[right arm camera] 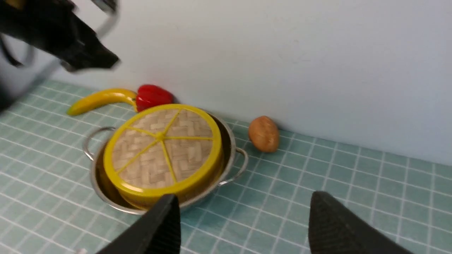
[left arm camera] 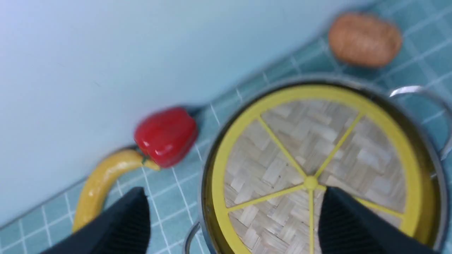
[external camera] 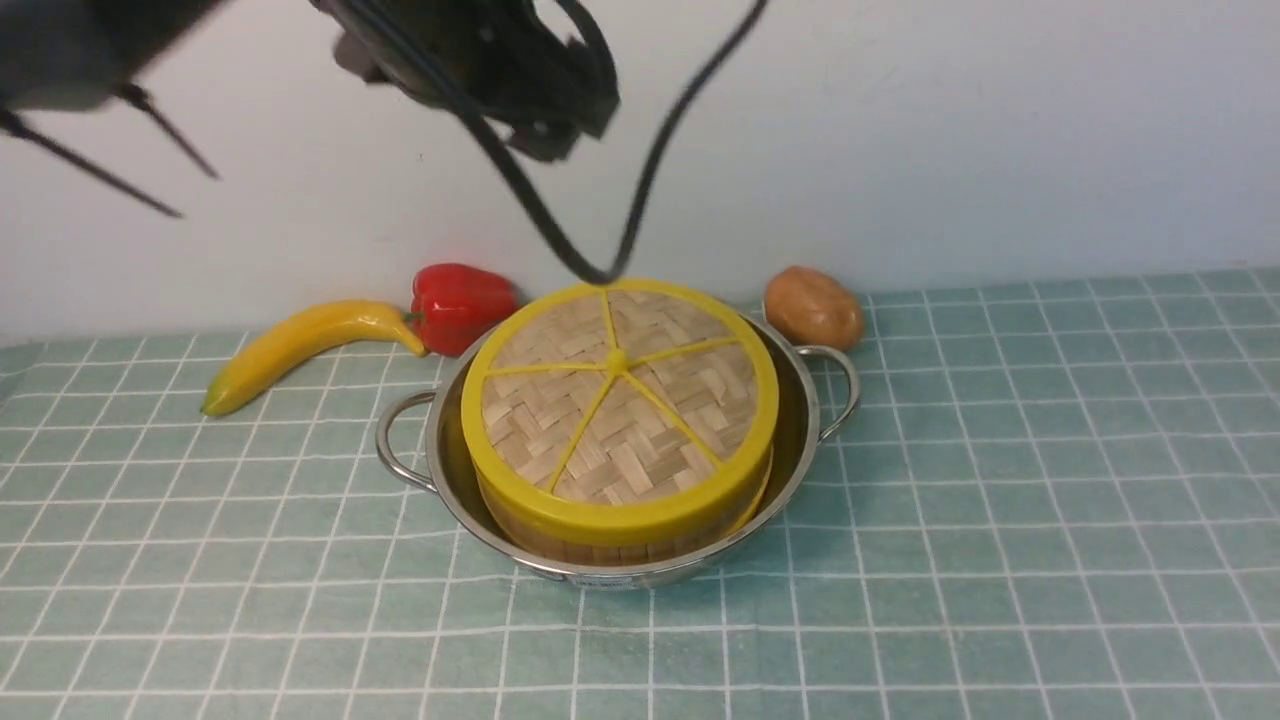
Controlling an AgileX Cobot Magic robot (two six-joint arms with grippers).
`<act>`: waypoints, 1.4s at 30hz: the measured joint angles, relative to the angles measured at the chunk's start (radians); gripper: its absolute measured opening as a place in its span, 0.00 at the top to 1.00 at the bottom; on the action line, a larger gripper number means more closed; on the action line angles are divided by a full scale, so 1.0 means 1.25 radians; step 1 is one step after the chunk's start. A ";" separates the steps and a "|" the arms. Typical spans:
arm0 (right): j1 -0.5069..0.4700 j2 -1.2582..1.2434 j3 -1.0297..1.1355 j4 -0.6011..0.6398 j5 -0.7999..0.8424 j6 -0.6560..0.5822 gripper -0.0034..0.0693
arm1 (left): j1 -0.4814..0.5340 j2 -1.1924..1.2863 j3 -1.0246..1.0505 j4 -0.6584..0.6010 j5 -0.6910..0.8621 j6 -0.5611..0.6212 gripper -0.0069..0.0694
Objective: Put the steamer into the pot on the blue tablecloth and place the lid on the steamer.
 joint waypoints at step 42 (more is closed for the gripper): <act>0.000 -0.445 0.674 -0.149 -0.264 0.174 0.93 | 0.055 -0.940 1.073 -0.056 -0.485 0.035 0.88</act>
